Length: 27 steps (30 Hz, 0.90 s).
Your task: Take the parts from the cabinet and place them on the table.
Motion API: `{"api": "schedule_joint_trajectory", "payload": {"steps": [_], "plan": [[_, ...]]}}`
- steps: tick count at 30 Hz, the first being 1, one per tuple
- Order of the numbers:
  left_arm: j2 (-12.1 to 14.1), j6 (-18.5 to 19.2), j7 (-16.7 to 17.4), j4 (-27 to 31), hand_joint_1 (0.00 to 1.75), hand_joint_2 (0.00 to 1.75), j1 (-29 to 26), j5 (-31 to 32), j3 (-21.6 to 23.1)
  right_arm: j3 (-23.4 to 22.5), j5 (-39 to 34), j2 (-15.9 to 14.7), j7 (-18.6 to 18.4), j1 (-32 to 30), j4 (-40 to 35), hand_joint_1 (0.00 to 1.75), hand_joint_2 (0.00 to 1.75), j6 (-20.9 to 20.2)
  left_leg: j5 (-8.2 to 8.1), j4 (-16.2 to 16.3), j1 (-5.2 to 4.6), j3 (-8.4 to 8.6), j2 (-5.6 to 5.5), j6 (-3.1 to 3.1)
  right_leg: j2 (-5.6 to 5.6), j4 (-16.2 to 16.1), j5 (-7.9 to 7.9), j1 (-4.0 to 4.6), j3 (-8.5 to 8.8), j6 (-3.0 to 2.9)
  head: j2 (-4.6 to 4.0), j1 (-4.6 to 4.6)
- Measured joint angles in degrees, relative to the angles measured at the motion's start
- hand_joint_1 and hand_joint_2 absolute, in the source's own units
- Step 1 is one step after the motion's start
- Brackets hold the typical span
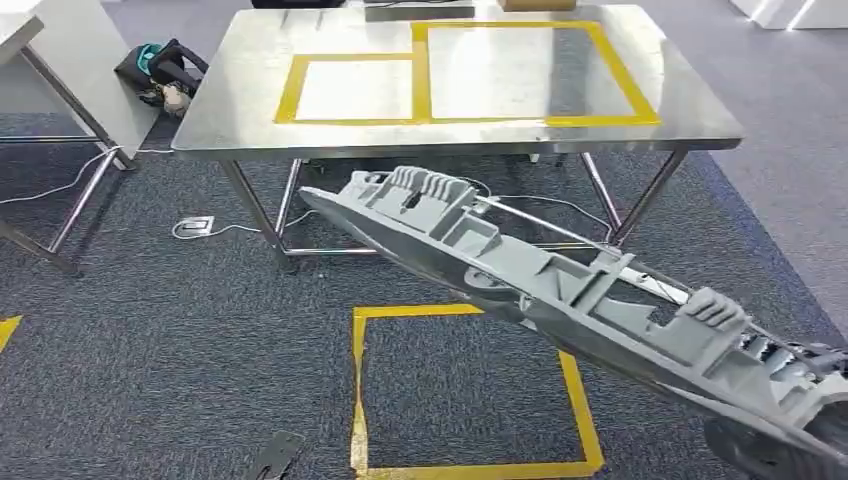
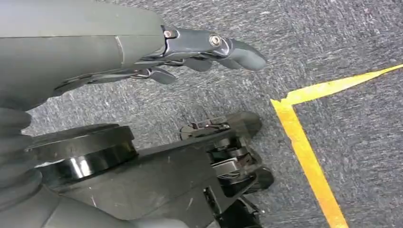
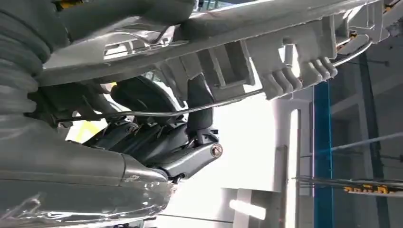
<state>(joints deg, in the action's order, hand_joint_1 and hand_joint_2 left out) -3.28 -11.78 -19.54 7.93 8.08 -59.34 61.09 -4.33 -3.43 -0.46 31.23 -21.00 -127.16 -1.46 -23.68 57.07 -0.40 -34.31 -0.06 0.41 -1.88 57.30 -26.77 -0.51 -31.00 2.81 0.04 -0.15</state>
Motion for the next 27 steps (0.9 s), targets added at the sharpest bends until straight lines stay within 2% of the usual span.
{"api": "schedule_joint_trajectory", "payload": {"steps": [6,9,10,11,12,13,14,15,17,18,19,20,21,22,23,24,25,26,27], "plan": [[0.1,-0.1,0.3,0.0,0.0,1.75,-0.1,0.0,0.0,0.7,1.0,-0.1,0.1,0.0,0.1,1.75,1.75,1.0,0.0,0.0,0.0,0.0,0.0,0.0,0.0,0.0,0.0,0.0,0.0,0.0,0.02,0.0],[0.1,0.1,0.6,0.0,0.0,1.75,-0.1,0.0,0.0,1.2,6.4,-0.8,1.7,0.4,0.1,1.75,1.75,3.3,0.0,0.0,0.0,0.01,0.0,0.0,0.0,0.0,0.0,0.0,0.0,0.0,0.0,-0.02],[0.1,0.5,0.8,0.0,0.0,1.75,-0.1,0.0,0.1,1.3,8.5,-1.2,2.2,0.6,0.1,1.75,1.75,4.2,-0.21,0.2,-0.2,-0.15,-0.02,0.21,0.0,-0.3,0.14,-0.17,0.11,0.19,0.0,-0.02],[0.2,1.0,1.1,0.0,0.0,1.75,-0.1,0.3,0.3,1.4,10.2,-1.9,2.6,0.8,0.1,1.75,1.75,5.2,-0.41,0.1,-0.32,-0.14,-0.07,0.94,-0.13,-0.5,0.24,-0.34,0.15,0.68,0.0,-0.05],[0.2,1.2,1.2,0.0,0.0,1.75,-0.1,0.6,0.6,1.4,11.1,-2.4,2.9,1.0,0.1,1.75,1.75,6.0,-0.26,-0.3,-0.38,-0.12,-0.04,1.19,-0.16,-0.7,0.35,-0.33,0.23,0.88,0.0,-0.09],[0.2,1.5,1.2,0.0,0.0,1.75,-0.1,0.6,0.9,1.4,11.8,-3.0,3.3,1.3,0.0,1.75,1.75,6.6,0.4,-1.4,0.07,0.67,-0.08,1.51,-0.08,-0.8,0.34,-0.18,0.4,1.03,0.02,-0.02],[0.2,1.6,1.4,0.0,0.0,1.75,-0.1,0.6,1.0,1.4,12.6,-3.7,3.4,1.6,0.0,1.75,1.75,7.1,0.69,-2.2,0.32,1.22,-0.09,1.55,0.7,0.2,-0.33,-0.27,-0.29,1.08,0.02,0.07],[0.2,1.6,1.5,0.0,0.0,1.75,0.0,0.6,1.1,1.4,13.3,-3.9,3.6,2.0,0.0,1.75,1.75,7.8,0.76,-2.3,0.43,1.32,-0.05,1.79,1.34,3.3,-2.34,-0.23,-1.67,1.1,0.02,0.09],[0.1,1.8,2.0,0.0,0.0,1.75,0.1,0.6,1.4,1.4,16.2,-4.7,3.8,2.4,0.0,1.75,1.75,9.7,0.65,-2.2,0.45,1.33,-0.15,1.8,1.68,13.0,-6.68,-0.45,-6.49,1.38,0.02,0.31],[0.1,1.8,2.4,0.0,0.0,1.75,0.1,0.7,1.5,1.4,17.5,-5.2,3.9,2.6,0.0,1.75,1.75,10.9,0.58,-2.2,0.46,1.32,-0.27,1.69,1.7,16.6,-7.78,-0.47,-8.52,1.62,0.02,0.33],[0.1,1.8,2.6,0.0,0.0,1.75,0.0,0.7,1.5,1.4,18.3,-5.5,3.9,2.8,0.0,1.75,1.75,11.7,0.51,-2.2,0.56,1.39,-0.39,1.54,1.68,17.4,-7.36,-0.63,-9.15,1.78,0.02,0.35],[0.1,1.8,2.6,0.0,0.0,1.75,0.0,0.7,1.6,1.4,18.9,-5.9,3.9,2.8,0.0,1.75,1.75,12.8,0.4,-2.0,0.76,1.44,-0.64,1.19,1.67,15.5,-5.53,-0.9,-8.51,2.04,0.02,0.3],[0.1,1.8,2.8,0.0,0.0,1.75,0.0,0.7,1.6,1.4,19.3,-6.3,4.0,3.0,0.0,1.75,1.75,13.6,0.18,-1.7,1.1,1.46,-0.85,0.74,1.67,11.2,-2.76,-1.18,-6.49,2.33,0.02,0.33],[0.1,1.8,2.9,0.0,0.0,1.75,0.0,0.7,1.8,1.4,19.4,-6.4,4.1,3.2,-0.1,1.75,1.75,14.2,-0.21,-1.1,1.56,1.5,-1.06,0.13,1.68,5.6,0.14,-1.6,-3.71,2.87,0.0,0.33],[0.2,1.8,3.1,0.0,0.0,1.75,0.0,0.7,1.9,1.4,19.5,-6.6,4.2,3.6,-0.2,1.75,1.75,14.7,-0.77,-0.3,1.51,1.36,-1.16,-0.69,2.03,1.6,0.69,-2.1,-1.75,3.91,0.02,0.42],[0.8,1.7,3.1,0.0,0.0,1.75,0.1,0.7,1.9,1.5,19.5,-6.6,4.2,3.9,0.0,1.75,1.75,14.8,-1.12,0.5,1.22,0.95,-1.32,-1.18,3.13,1.6,-0.19,-1.91,-1.63,3.76,0.0,1.13],[0.5,1.8,3.2,0.0,0.0,1.75,0.1,0.7,2.1,1.4,19.5,-6.7,4.3,3.9,-0.2,1.75,1.75,14.9,-0.99,0.7,1.05,0.72,-1.37,-1.3,3.04,2.1,-0.14,-2.03,-1.62,2.07,0.02,0.98],[0.5,1.7,3.2,0.0,0.0,1.75,0.0,0.7,2.3,1.4,19.6,-6.8,4.3,3.9,-0.2,1.75,1.75,15.0,-0.81,0.5,1.02,0.69,-1.5,-1.38,2.96,2.4,-0.17,-1.98,-1.93,1.6,0.02,0.28],[0.6,1.7,3.3,0.0,0.0,1.75,-0.1,0.7,2.4,1.4,19.7,-6.8,4.2,3.9,-0.2,1.75,1.75,15.1,-0.6,0.4,1.13,0.66,-1.51,-1.52,2.96,2.7,-0.19,-1.76,-2.16,1.19,0.02,0.09]]}}
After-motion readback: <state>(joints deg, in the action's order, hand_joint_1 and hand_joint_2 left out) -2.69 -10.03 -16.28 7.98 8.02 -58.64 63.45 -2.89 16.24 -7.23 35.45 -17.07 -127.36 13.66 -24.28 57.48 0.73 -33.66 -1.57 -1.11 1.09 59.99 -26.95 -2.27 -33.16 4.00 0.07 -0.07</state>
